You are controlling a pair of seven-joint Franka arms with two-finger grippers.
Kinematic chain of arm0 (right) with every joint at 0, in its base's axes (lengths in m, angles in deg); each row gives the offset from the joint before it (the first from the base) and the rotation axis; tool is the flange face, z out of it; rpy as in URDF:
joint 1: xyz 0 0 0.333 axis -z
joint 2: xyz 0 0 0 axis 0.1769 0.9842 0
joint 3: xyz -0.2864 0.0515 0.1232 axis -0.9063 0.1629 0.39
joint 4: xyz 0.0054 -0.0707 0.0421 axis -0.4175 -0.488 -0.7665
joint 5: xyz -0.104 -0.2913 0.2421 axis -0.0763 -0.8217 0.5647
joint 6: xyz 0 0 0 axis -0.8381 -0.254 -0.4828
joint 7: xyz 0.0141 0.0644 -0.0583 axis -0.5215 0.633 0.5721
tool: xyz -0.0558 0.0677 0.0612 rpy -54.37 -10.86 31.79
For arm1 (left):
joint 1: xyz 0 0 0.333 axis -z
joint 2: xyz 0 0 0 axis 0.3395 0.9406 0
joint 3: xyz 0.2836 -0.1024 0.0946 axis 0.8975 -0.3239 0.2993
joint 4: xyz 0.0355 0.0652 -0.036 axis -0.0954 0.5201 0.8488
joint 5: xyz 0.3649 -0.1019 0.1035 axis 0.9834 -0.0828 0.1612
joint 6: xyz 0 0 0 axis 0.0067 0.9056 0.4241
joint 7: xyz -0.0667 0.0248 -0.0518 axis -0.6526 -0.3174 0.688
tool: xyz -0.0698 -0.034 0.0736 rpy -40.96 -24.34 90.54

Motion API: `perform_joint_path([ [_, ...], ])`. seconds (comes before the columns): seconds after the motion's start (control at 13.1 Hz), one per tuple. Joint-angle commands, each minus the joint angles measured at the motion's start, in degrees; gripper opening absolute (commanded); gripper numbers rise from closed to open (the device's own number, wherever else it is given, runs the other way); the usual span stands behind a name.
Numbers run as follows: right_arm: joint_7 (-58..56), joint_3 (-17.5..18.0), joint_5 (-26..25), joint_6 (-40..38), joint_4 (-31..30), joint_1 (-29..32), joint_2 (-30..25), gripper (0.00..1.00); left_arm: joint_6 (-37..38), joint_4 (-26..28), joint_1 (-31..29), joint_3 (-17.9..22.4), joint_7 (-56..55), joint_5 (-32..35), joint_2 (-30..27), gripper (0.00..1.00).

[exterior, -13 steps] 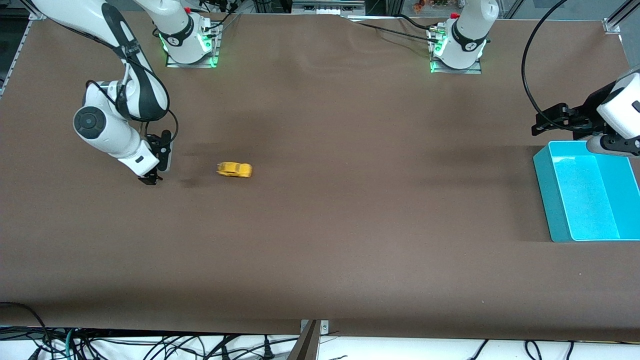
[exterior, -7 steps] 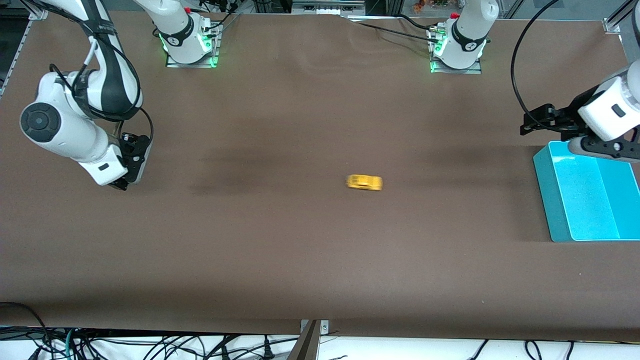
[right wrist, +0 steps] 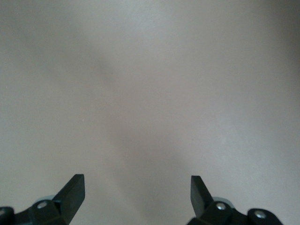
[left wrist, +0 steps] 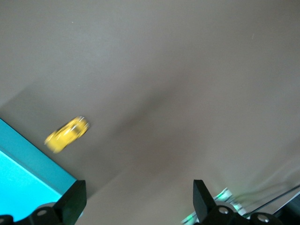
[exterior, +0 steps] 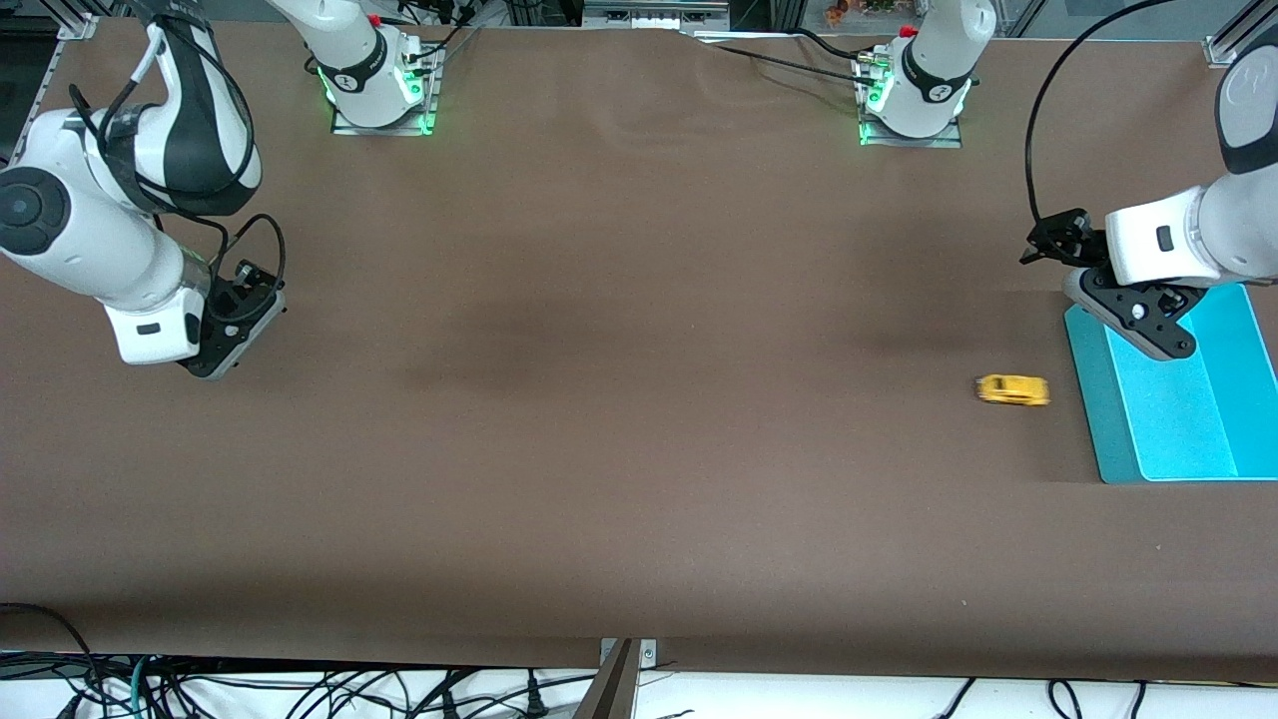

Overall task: Wind and store yellow beetle car
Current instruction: 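Reach the left gripper to the car while the right gripper withdraws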

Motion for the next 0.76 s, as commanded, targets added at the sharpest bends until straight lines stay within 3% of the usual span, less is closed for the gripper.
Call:
perform_joint_path([
  [0.0, 8.47, 0.47, 0.33, -1.54, 2.49, 0.41, -1.15, 1.00, -4.83, 3.83, -0.65, -1.53, 11.85, 4.27, -0.25, 1.00],
  [0.38, 32.90, 0.74, 0.42, -13.13, 8.90, 0.41, -2.91, 1.00, -18.88, 15.16, -1.62, -1.53, 31.10, 6.56, 0.18, 1.00],
  [0.69, 45.38, 0.65, 2.17, -17.96, 9.08, 0.59, -7.12, 1.00, -30.65, 23.86, -4.16, -1.53, 43.51, 9.29, 0.27, 1.00],
])
